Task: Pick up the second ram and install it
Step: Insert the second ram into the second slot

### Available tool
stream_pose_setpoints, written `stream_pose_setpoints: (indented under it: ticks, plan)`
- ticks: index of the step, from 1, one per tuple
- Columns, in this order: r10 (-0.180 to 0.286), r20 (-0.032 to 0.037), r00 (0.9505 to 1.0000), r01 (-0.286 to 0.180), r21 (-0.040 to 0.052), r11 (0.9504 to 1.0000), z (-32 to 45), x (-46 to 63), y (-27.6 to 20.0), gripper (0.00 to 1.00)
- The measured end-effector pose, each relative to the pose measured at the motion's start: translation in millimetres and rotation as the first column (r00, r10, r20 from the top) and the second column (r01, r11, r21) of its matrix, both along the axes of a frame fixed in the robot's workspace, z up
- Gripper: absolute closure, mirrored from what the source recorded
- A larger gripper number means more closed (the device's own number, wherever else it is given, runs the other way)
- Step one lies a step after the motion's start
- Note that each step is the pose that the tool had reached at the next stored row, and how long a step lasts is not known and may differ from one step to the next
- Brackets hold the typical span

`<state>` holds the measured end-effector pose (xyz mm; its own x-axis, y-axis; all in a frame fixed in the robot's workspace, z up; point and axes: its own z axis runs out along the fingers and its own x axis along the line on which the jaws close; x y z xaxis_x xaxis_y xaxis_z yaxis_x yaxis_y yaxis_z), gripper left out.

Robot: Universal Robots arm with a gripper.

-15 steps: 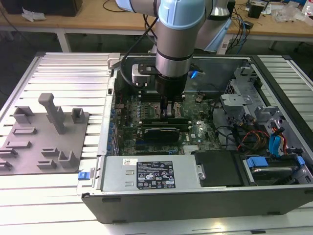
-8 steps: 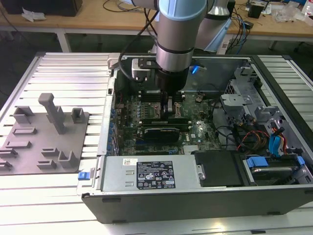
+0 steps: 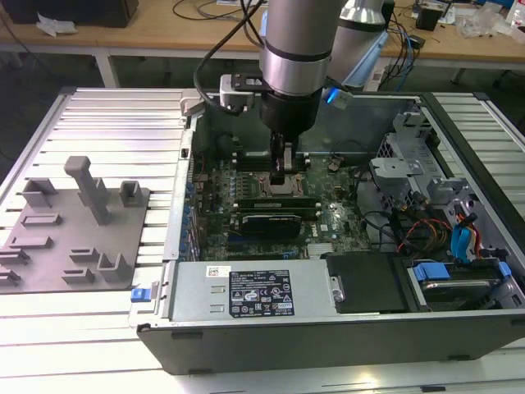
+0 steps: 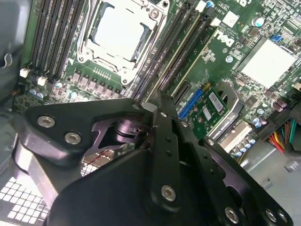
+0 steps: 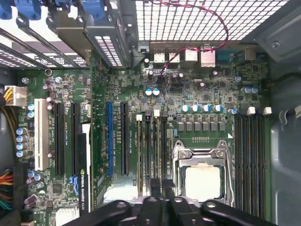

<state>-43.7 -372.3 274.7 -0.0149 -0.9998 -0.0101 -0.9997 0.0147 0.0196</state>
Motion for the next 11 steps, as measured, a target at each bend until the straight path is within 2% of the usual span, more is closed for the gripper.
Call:
stream_pose_setpoints:
  ticks: [3, 6, 11]
  plan:
    - [0.000, 0.0000, 1.0000, 0.000, -0.0001, 1.0000, 0.1, 0.5, 0.0, 0.92]
    - [0.000, 0.0001, 1.0000, 0.000, 0.0000, 1.0000, 0.0, 19.1, 0.0, 0.92]
    - [0.000, 0.0001, 1.0000, 0.000, 0.0000, 1.0000, 0.0, 20.8, 0.0, 0.92]
